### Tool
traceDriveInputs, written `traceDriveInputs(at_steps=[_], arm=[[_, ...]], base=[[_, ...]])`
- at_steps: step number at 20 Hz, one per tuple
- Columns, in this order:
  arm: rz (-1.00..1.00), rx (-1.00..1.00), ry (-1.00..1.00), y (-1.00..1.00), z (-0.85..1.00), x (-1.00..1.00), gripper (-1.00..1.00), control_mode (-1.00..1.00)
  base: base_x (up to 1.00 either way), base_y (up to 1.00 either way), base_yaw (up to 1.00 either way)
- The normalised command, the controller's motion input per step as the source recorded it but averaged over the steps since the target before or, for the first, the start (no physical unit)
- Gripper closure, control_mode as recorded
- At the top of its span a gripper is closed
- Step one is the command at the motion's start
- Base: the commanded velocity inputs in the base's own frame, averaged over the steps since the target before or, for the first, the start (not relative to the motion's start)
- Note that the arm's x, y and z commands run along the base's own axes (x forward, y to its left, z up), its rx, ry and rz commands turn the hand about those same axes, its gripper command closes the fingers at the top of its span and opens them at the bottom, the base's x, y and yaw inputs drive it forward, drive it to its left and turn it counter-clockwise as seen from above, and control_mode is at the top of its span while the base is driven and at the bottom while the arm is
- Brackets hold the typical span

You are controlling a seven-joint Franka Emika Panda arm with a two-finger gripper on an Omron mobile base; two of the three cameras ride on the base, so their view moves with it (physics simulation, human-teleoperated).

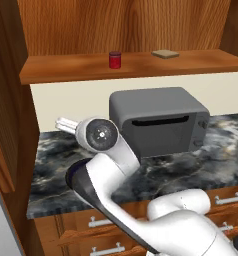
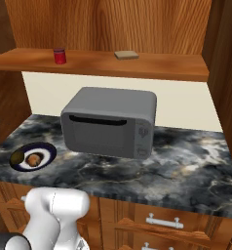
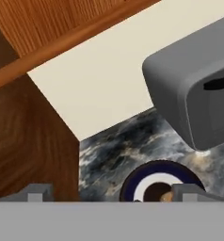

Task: Pick the avocado and bread from the counter and place them on the plate. Then pick the jam from the cabinet and place it next to the plate. Lastly close the cabinet door.

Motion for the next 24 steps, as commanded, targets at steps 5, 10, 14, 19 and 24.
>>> traceDriveInputs(at_steps=[5, 10, 14, 19, 24], arm=[[0.00, 0.00, -0.13, -0.58, 0.98, -0.71, -1.00, -1.00], [0.00, 0.00, -0.11, -0.78, 0.81, -0.75, -1.00, -1.00], [0.00, 0.02, -0.06, -0.97, 0.44, -0.46, -1.00, -1.00], [0.00, 0.05, -0.04, -0.80, 0.46, -0.30, -1.00, -1.00], [0.03, -0.01, 0.00, -0.42, 0.31, -0.10, -1.00, -1.00]], base=[[0.00, 0.00, 0.00], [0.00, 0.00, 0.00], [0.00, 0.00, 0.00], [0.00, 0.00, 0.00], [0.00, 0.00, 0.00]])
